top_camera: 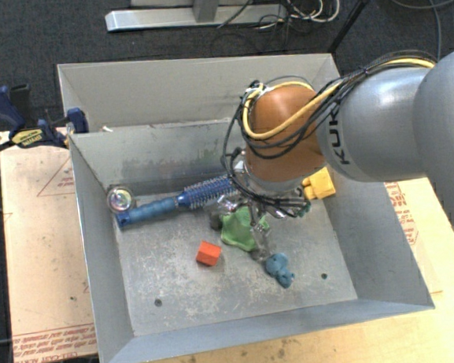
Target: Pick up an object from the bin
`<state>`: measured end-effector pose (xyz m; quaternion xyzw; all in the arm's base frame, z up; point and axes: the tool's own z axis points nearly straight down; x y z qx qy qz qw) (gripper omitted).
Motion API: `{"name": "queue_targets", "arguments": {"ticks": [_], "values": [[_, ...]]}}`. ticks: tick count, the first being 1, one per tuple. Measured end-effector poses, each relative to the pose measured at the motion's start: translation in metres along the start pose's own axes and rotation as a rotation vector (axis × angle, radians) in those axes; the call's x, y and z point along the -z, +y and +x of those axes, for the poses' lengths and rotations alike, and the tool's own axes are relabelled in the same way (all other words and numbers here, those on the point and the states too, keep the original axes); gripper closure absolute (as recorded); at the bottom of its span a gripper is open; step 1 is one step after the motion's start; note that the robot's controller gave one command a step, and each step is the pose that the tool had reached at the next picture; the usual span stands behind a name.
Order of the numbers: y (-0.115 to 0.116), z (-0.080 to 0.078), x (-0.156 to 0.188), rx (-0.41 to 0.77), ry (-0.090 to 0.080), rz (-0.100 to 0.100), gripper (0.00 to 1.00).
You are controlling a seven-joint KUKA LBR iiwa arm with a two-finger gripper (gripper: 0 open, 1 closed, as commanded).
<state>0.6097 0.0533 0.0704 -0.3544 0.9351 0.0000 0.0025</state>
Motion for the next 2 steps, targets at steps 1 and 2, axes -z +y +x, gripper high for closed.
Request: {"name": "queue_targets", "arguments": {"ticks": [1, 2], "values": [[0.0008, 0.0, 0.0006, 0.0, 0.001, -0.002, 1.0], [0.0011, 0.0001, -0.0001, 0.0, 0.0, -0.002, 0.0]]}}
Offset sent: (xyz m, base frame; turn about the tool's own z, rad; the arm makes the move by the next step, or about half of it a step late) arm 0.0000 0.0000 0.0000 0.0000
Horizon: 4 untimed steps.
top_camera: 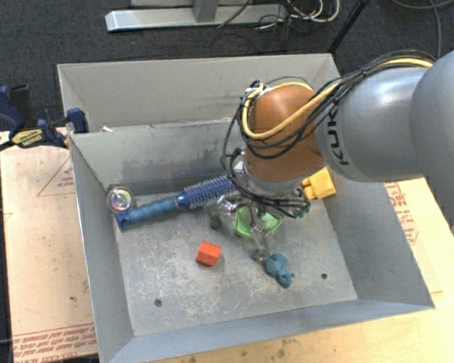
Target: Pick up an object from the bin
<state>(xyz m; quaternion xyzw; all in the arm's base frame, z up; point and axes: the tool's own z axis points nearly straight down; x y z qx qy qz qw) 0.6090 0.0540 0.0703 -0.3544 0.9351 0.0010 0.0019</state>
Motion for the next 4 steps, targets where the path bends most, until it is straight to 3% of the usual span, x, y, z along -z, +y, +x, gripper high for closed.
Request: {"name": "queue_targets", "arguments": {"ticks": [1, 2, 3, 4], "values": [[0.034, -0.074, 0.016, 0.147, -0.004, 0.001, 0.0], [0.001, -0.033, 0.086, 0.091, -0.004, 0.007, 0.0], [0.021, 0.023, 0.067, -0.031, 0.006, -0.002, 0.0], [0.065, -0.031, 0.045, 0.156, 0.0, -0.001, 0.0]]}}
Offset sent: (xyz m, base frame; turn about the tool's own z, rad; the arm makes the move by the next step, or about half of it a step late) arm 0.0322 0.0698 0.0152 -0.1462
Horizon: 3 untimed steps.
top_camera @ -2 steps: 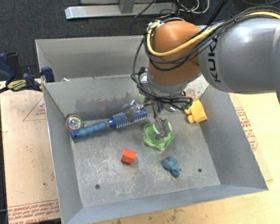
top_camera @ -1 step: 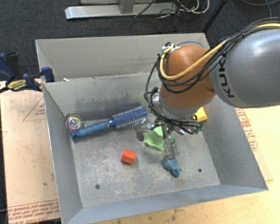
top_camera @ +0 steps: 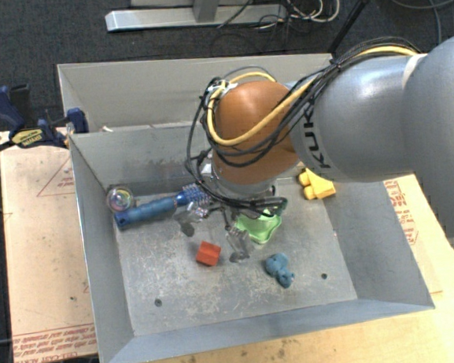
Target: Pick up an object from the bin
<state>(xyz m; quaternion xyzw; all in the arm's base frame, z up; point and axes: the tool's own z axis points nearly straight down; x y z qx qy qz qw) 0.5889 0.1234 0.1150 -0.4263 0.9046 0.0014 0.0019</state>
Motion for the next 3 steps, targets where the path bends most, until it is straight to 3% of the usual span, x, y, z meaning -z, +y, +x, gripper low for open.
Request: {"name": "queue_targets", "arguments": {"ticks": [1, 2, 3], "values": [[0.003, 0.005, -0.046, 0.44, 0.004, -0.003, 0.0], [0.002, 0.004, -0.044, 0.439, 0.001, 0.0, 1.0], [0.036, 0.025, 0.111, 0.448, -0.003, 0.006, 1.0]]}}
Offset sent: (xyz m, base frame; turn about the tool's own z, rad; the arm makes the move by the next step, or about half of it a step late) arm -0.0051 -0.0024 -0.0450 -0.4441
